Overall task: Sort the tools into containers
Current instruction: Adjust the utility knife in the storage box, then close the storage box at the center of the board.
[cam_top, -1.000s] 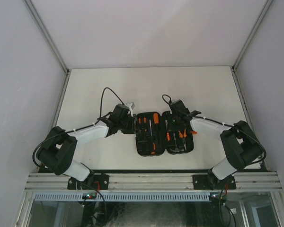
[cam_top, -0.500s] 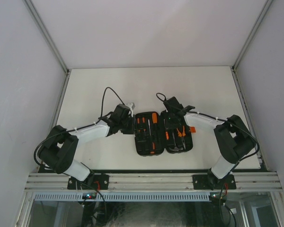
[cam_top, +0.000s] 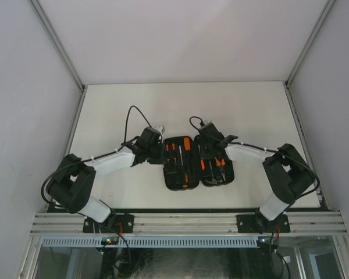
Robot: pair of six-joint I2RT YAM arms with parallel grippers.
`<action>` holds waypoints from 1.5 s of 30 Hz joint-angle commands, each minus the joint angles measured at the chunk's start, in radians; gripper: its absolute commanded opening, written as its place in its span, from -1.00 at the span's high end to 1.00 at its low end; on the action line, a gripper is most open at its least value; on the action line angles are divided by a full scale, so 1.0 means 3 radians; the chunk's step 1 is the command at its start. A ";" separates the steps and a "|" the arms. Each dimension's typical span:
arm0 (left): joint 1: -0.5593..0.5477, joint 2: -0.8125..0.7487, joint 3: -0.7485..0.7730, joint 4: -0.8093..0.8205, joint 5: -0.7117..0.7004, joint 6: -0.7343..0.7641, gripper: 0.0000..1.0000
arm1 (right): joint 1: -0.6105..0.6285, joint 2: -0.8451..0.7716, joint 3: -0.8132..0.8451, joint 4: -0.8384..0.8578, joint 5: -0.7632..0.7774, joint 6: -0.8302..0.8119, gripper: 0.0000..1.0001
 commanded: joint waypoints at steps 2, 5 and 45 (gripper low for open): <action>-0.0054 -0.0077 0.0049 0.0160 0.0164 0.0013 0.65 | 0.0375 0.0011 -0.0388 -0.0330 -0.0675 0.0269 1.00; 0.0010 -0.0159 -0.0011 0.0138 0.0139 0.0012 0.65 | 0.0403 -0.0256 -0.0345 -0.0416 -0.0631 0.0308 1.00; 0.0233 -0.0524 -0.0613 0.0790 0.0633 -0.0265 -0.21 | -0.1831 -0.2935 -0.2237 0.0551 -0.1825 0.0796 -0.10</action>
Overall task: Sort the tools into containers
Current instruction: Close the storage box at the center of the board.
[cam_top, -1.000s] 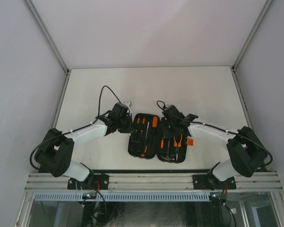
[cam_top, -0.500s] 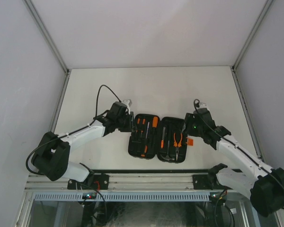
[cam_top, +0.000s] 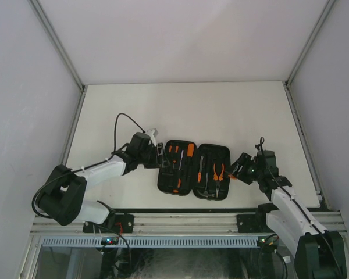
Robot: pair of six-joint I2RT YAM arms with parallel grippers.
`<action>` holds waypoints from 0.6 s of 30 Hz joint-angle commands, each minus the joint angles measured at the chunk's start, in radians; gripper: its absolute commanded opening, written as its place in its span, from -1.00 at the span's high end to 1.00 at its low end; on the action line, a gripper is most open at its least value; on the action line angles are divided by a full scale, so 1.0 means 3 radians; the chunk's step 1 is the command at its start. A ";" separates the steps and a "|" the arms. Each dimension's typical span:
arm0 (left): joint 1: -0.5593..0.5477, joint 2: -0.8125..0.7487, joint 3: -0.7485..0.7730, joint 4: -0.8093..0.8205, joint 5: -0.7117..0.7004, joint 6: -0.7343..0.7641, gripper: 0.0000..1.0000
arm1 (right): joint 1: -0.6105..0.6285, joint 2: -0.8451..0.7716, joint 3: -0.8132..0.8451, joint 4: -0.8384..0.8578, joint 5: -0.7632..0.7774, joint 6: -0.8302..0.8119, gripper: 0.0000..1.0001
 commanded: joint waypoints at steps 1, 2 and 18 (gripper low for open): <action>0.0024 -0.0051 -0.0126 0.0437 0.0262 -0.0131 -0.23 | -0.0083 -0.0017 -0.0085 0.0524 -0.0520 0.0111 -0.06; 0.0024 -0.0035 -0.0149 0.0498 0.0293 -0.0153 -0.24 | -0.0094 -0.0017 -0.0095 0.0543 -0.0537 0.0111 -0.03; 0.0023 0.0087 -0.0223 0.0947 0.0680 -0.0306 -0.13 | -0.0115 0.0250 -0.0173 0.0783 -0.0794 0.0078 0.26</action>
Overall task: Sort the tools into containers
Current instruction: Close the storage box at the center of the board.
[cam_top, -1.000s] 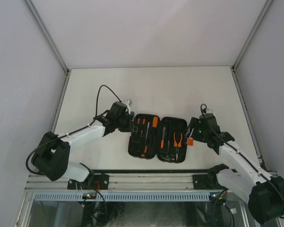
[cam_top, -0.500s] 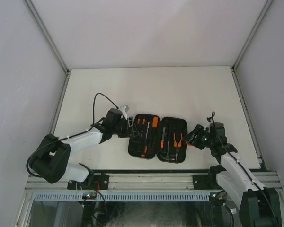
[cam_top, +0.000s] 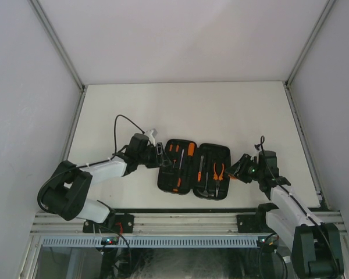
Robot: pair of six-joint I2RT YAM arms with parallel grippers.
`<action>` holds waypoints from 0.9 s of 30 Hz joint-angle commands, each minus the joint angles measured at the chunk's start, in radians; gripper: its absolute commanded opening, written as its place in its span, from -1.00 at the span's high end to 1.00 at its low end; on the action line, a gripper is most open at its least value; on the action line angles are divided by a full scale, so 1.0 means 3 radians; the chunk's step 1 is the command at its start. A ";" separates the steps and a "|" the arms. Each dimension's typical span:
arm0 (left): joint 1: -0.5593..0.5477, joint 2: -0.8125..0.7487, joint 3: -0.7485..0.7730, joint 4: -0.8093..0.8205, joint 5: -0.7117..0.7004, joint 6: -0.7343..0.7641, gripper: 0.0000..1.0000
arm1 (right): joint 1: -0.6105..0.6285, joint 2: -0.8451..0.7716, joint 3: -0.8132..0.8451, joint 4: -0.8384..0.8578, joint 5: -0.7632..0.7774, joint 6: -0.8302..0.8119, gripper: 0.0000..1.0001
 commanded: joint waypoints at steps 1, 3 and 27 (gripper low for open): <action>-0.0049 -0.0131 -0.0003 0.0335 0.0408 -0.0123 -0.09 | 0.0037 0.0015 -0.0026 0.0308 -0.0298 0.0067 0.29; -0.0048 -0.0235 0.0012 0.0325 0.0431 -0.0127 -0.06 | 0.0037 -0.0002 -0.0068 0.0412 -0.0350 0.0119 0.34; -0.0509 -0.0573 0.0584 0.0008 0.0371 -0.0322 0.00 | 0.0101 -0.0312 -0.0652 0.1748 -0.0507 0.1182 0.19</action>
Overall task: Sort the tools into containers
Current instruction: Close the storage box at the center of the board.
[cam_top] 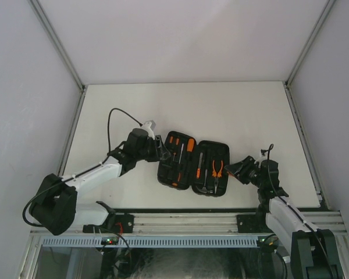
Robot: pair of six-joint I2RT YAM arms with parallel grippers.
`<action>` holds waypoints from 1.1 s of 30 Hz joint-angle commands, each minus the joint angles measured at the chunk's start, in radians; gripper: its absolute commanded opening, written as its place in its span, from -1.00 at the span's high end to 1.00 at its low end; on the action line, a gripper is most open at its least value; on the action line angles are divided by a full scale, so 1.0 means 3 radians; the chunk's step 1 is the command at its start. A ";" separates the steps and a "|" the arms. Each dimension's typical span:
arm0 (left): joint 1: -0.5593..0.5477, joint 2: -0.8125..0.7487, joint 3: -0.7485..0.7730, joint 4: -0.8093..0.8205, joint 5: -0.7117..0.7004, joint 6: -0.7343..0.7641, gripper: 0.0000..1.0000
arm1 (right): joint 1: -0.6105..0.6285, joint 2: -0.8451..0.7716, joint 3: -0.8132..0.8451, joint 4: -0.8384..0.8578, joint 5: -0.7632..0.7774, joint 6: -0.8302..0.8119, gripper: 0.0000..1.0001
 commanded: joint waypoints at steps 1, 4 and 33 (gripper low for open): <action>-0.0377 -0.0066 0.0376 0.0431 0.0763 -0.0304 0.00 | 0.0147 -0.0060 0.0020 0.0516 -0.0486 0.0444 0.18; -0.0420 -0.0057 0.0440 0.0417 0.0775 -0.0310 0.00 | 0.0190 -0.0061 0.0025 0.0562 -0.0464 0.0507 0.09; -0.0935 0.0508 0.1024 0.0379 0.0820 -0.0323 0.04 | 0.0365 -0.1179 0.0271 -0.1029 0.0837 0.0543 0.07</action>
